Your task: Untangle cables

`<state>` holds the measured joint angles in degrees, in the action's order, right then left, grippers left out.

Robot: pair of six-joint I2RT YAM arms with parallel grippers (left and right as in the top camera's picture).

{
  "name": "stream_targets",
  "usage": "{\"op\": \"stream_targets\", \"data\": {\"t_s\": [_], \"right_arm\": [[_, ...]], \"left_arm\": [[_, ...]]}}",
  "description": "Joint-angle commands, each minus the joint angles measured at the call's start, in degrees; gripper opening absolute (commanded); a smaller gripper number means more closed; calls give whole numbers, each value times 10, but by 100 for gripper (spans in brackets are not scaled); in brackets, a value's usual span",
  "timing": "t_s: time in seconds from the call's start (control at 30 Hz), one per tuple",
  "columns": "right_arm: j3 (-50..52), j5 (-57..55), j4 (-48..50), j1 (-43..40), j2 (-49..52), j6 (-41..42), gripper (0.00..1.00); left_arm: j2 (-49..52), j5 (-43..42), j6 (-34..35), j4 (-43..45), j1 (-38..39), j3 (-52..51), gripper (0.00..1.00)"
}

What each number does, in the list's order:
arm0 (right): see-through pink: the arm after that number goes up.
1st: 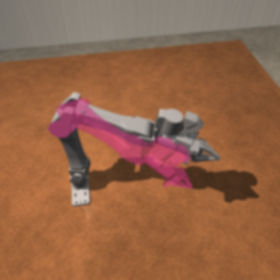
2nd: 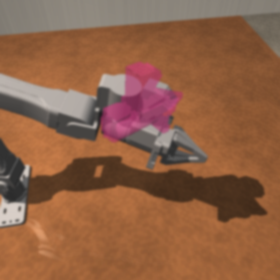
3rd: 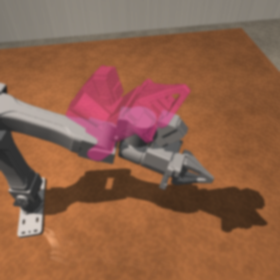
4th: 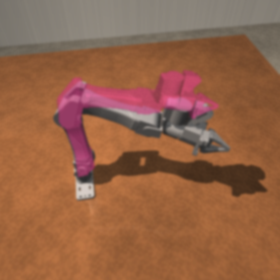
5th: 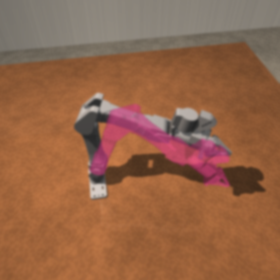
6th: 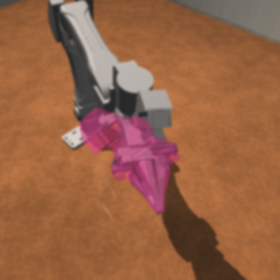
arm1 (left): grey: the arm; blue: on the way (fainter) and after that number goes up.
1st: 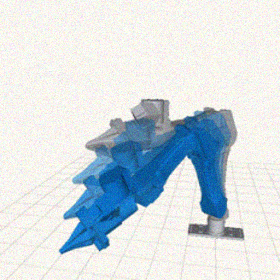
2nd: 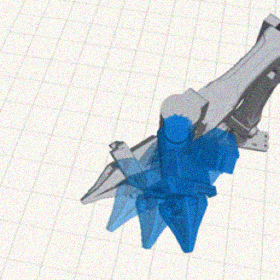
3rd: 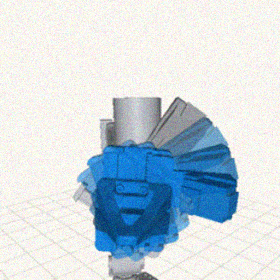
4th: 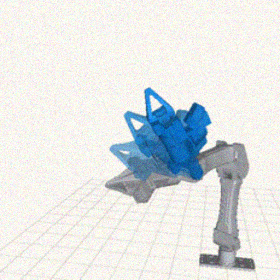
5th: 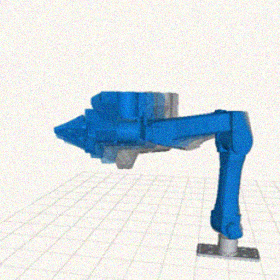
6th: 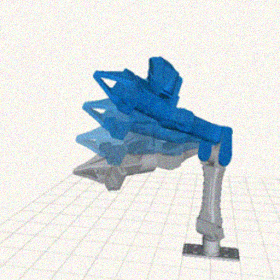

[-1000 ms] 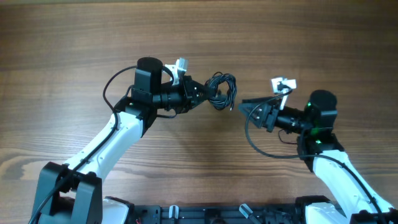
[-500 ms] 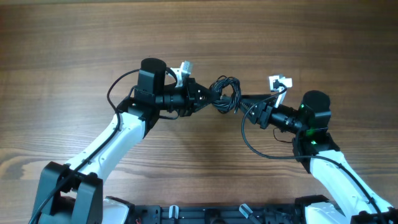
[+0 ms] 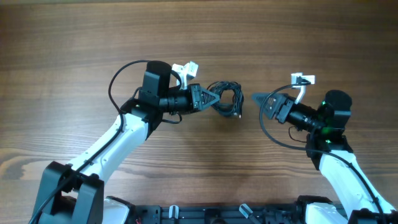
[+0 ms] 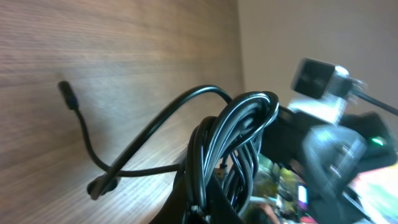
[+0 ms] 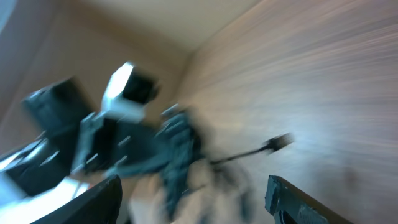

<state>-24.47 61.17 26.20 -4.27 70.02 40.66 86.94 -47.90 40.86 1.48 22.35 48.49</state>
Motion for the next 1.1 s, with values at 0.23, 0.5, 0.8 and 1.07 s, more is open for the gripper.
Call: {"op": "stream_targets", "data": {"t_s": [0.23,0.5,0.8,1.07], "right_arm": [[-4,-83,-51,74,-1,44,46],[-4,-103,-75,79,-1,81,38],[-4,-149,-69,78,-1,135,4],[-4,-169,-69,79,-1,-54,4]], "left_arm": [[-9,164,5,74,92,3,4],[-9,203,76,90,94,3,4],[-9,203,76,103,130,3,4],[-11,138,201,106,62,3,59]]}}
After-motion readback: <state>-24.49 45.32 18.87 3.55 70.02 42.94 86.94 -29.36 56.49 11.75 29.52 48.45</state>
